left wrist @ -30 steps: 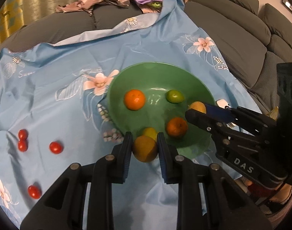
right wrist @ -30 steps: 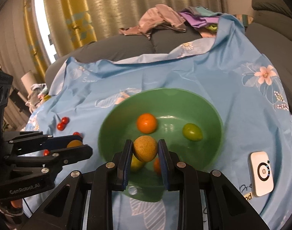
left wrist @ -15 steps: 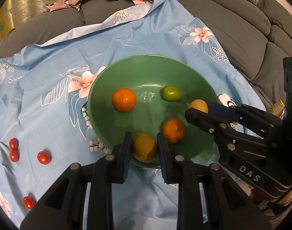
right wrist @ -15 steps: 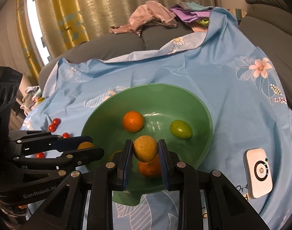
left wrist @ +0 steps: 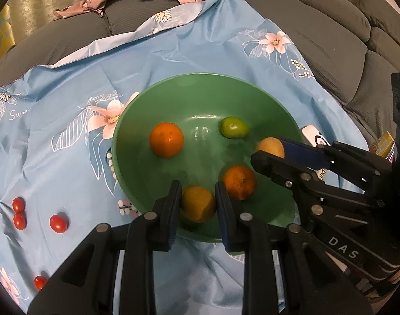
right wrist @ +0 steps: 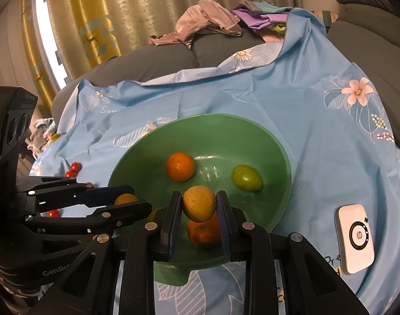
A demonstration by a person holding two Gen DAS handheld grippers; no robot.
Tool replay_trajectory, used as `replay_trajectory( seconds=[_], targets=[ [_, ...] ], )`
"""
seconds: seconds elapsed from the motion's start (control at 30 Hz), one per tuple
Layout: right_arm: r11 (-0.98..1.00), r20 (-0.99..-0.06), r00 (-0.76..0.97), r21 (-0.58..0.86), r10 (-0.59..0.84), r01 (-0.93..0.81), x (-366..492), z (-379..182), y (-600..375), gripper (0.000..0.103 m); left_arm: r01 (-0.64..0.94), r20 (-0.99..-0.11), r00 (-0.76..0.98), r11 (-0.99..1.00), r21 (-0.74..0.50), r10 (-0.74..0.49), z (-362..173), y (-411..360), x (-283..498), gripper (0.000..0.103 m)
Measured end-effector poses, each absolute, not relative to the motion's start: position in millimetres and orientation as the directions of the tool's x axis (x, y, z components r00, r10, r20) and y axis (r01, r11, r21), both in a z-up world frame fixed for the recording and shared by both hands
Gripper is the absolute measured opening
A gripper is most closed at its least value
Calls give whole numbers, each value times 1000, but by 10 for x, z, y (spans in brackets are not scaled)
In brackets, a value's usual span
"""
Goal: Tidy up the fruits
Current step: 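Lower the yellow fruits into the bowl and open both tools, then grasp a cherry tomato with the right tool while the left tool grasps another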
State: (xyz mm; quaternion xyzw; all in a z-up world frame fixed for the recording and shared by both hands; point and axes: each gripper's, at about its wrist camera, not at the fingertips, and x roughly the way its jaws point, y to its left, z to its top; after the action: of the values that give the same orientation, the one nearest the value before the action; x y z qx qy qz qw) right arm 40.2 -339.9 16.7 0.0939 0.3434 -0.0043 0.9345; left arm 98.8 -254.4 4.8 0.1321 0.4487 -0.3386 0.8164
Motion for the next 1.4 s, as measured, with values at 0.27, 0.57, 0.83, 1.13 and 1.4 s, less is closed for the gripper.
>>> replay_trajectory(
  seconds=[0.27, 0.57, 0.83, 1.13, 1.4],
  targets=[
    [981, -649, 759, 176, 50, 86, 404, 129, -3403, 29, 666, -826, 375, 742, -76, -421, 22, -2548, 981, 26],
    [974, -641, 766, 198, 43, 110, 340, 147, -3443, 29, 640, -805, 438, 768, -33, -400, 129, -2472, 919, 63],
    [968, -631, 775, 212, 34, 131, 246, 225, -3434, 30, 619, -781, 501, 785, 21, -374, 243, -2308, 787, 74],
    [970, -626, 779, 215, 46, 115, 124, 326, -3305, 37, 579, -767, 532, 815, 20, -359, 330, -2002, 604, 77],
    [956, -593, 799, 281, 104, 84, -28, 417, -3277, 37, 513, -762, 549, 858, -16, -342, 330, -1464, 423, 86]
  ],
)
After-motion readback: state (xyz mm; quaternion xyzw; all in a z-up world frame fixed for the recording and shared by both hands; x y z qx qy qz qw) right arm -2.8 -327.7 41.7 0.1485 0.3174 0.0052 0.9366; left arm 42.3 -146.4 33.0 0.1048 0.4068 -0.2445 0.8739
